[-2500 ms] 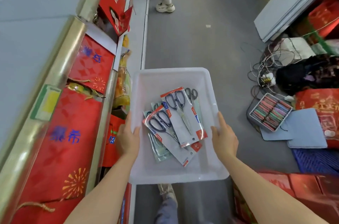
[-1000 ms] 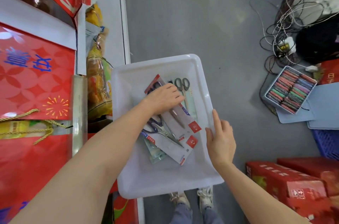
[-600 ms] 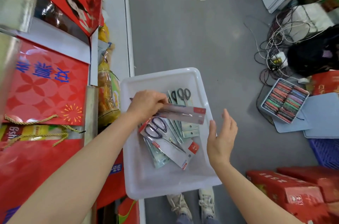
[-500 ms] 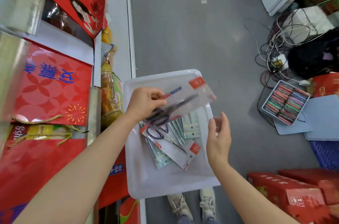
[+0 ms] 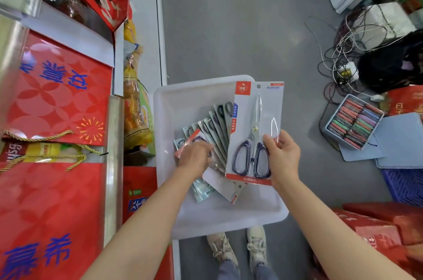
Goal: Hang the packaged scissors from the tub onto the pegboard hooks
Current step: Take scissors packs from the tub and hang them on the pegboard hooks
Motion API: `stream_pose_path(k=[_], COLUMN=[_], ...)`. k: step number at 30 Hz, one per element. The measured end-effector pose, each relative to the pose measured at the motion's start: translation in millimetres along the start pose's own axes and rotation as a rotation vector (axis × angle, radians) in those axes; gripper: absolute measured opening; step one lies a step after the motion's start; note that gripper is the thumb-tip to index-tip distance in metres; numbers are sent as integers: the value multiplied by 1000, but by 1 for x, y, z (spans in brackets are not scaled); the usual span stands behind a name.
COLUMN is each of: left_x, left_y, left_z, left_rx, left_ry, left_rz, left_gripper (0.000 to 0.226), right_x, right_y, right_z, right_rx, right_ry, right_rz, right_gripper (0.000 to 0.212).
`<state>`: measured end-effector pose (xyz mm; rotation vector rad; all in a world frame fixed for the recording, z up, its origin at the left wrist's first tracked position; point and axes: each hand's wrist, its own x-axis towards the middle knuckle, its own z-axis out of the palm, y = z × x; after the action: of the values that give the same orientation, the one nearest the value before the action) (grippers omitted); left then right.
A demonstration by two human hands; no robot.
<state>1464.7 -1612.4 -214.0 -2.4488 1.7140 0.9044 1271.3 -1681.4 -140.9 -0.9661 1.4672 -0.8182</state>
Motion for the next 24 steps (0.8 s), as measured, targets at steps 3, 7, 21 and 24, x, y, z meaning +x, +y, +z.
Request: stream_pose_path(k=[3,7,21,24], left_x=[-5,0,35,22], left_y=[4,15,-8,-7], left_z=[26,45,15,17], left_rx=[353,587,671,723], left_ry=[-10,-24,-175,-170], left_rz=[197,539,62,-2], left_gripper=[28,36,134,124], right_x=[7,10,1,-3], right_y=[9,19,28,28], right_z=[-15,-29,-29,-28], right_rx=[-88,-148,-186,-186], right_ry=[60,89,105,106], right_rz=[10,24,13,12], right_gripper=[34,32,30,32])
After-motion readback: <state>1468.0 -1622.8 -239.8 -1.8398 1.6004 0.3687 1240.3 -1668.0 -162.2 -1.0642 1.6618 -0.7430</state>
